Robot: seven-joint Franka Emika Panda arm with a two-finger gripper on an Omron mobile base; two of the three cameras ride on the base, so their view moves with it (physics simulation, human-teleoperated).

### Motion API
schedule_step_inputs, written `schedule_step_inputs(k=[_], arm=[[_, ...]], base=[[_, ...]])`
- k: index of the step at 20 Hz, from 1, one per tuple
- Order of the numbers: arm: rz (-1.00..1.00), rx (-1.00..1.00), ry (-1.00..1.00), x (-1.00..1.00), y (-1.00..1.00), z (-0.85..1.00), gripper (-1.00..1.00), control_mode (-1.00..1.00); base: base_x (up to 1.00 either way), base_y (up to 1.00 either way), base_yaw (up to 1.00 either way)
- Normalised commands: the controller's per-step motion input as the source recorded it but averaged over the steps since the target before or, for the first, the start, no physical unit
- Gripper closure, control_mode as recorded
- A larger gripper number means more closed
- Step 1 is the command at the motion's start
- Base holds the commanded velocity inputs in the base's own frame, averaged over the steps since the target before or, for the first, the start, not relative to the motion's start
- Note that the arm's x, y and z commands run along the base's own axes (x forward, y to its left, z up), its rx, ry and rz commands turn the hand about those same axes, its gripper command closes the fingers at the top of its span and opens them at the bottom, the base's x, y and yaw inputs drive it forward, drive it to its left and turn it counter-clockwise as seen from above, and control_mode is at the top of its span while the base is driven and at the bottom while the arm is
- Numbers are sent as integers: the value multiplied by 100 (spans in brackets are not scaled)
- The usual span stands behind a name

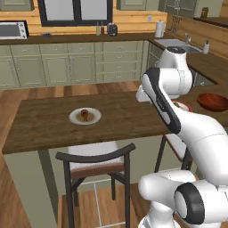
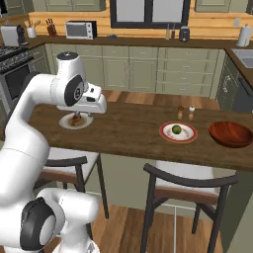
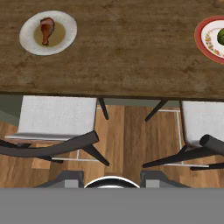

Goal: Pick the chicken drumstick and lime from their plates and place them in the bowl. Then put the bowl in the fridge.

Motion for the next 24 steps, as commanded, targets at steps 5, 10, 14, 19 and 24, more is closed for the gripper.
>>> schedule_step_inputs(k=[5,10,14,19,24], arm=[[0,0,0,0,0,0,-100,100],[0,0,0,0,0,0,-100,100],[0,0,0,0,0,0,-100,100],[0,0,0,0,0,0,-100,100],[0,0,0,0,0,0,-100,100]], base=[[1,32,0],[12,76,0],[23,74,0],[55,28,-2],[83,16,0]])
